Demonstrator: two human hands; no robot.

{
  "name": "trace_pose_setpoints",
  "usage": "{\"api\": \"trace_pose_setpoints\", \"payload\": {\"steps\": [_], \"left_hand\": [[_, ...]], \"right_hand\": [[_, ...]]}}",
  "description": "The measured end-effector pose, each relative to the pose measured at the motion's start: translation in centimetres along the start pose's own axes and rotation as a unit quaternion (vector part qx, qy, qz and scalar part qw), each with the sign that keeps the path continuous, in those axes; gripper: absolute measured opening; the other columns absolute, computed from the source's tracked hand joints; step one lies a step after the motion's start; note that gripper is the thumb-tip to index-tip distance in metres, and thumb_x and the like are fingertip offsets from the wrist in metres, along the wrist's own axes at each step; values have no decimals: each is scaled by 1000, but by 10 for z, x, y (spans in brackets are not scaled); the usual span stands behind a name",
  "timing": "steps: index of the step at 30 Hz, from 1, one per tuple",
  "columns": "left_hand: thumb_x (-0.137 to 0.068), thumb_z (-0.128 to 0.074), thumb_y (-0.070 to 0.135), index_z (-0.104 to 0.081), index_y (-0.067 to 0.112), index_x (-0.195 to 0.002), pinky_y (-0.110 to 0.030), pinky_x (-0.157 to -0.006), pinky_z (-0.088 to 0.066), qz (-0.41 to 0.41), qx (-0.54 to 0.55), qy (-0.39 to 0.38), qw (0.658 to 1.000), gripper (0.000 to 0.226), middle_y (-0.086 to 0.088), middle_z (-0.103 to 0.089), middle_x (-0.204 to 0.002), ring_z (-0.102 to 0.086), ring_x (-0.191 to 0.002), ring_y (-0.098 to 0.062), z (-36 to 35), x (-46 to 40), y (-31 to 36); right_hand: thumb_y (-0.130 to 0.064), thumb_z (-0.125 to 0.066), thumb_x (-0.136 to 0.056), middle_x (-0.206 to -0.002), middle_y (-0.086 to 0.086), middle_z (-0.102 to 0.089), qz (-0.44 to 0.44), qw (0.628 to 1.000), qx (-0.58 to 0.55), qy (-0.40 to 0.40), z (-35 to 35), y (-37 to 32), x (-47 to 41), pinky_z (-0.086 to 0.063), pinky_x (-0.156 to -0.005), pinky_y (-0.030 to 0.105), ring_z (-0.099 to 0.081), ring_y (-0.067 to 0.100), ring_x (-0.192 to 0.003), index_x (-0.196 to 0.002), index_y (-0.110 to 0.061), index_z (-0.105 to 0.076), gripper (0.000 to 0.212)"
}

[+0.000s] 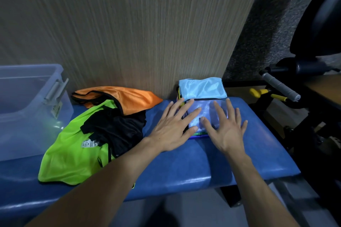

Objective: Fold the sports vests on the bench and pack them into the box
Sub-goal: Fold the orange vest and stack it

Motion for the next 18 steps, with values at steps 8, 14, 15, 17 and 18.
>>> {"api": "trace_pose_setpoints", "payload": {"steps": [8, 14, 15, 17, 18], "left_hand": [[-107, -34, 35, -44, 19, -152, -43, -126, -16, -1, 37, 85, 996, 49, 1, -36, -162, -27, -150, -21, 47, 27, -23], [-95, -50, 16, -68, 18, -116, -46, -89, -53, 146, 28, 144, 978, 29, -2, -68, -110, -64, -104, -28, 112, 84, -94], [-94, -52, 19, -68, 21, -111, -44, -86, -54, 189, 29, 137, 972, 23, 1, -67, -105, -65, -100, -26, 118, 96, -107], [-92, -62, 23, -68, 25, -105, -40, -84, -53, 214, 32, 84, 973, 15, 5, -65, -101, -65, -98, -21, 125, 117, -119], [-91, -66, 28, -69, 25, -108, -38, -89, -51, 196, 33, 39, 979, 17, 4, -65, -105, -63, -103, -21, 125, 124, -119]], "right_hand": [[-69, -43, -90, -168, -1, -18, 136, 988, 1, 76, 7, -70, 5, -2, -122, 58, -5, 28, -157, -154, -31, -38, 74], [-44, -52, -93, -141, 5, -56, 277, 957, -50, -69, -26, -157, 33, -41, -107, 42, -52, 29, -132, -140, -16, -55, 55], [-42, -55, -94, -142, 4, -55, 274, 953, -54, -116, -34, -166, 40, -46, -102, 40, -54, 27, -129, -140, -16, -55, 53], [-38, -59, -96, -153, 3, -43, 263, 949, -43, -168, -50, -178, 47, -46, -104, 39, -47, 25, -136, -139, -17, -56, 48], [-36, -60, -96, -160, 3, -35, 263, 948, -33, -177, -58, -183, 48, -43, -109, 40, -40, 25, -142, -136, -17, -58, 45]]}}
Point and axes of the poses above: each hand's wrist, its own x-axis away from the middle knuckle, its own z-axis out of the back of the hand, y = z × x, the point moved 3 cm from there along -x, towards the middle knuckle
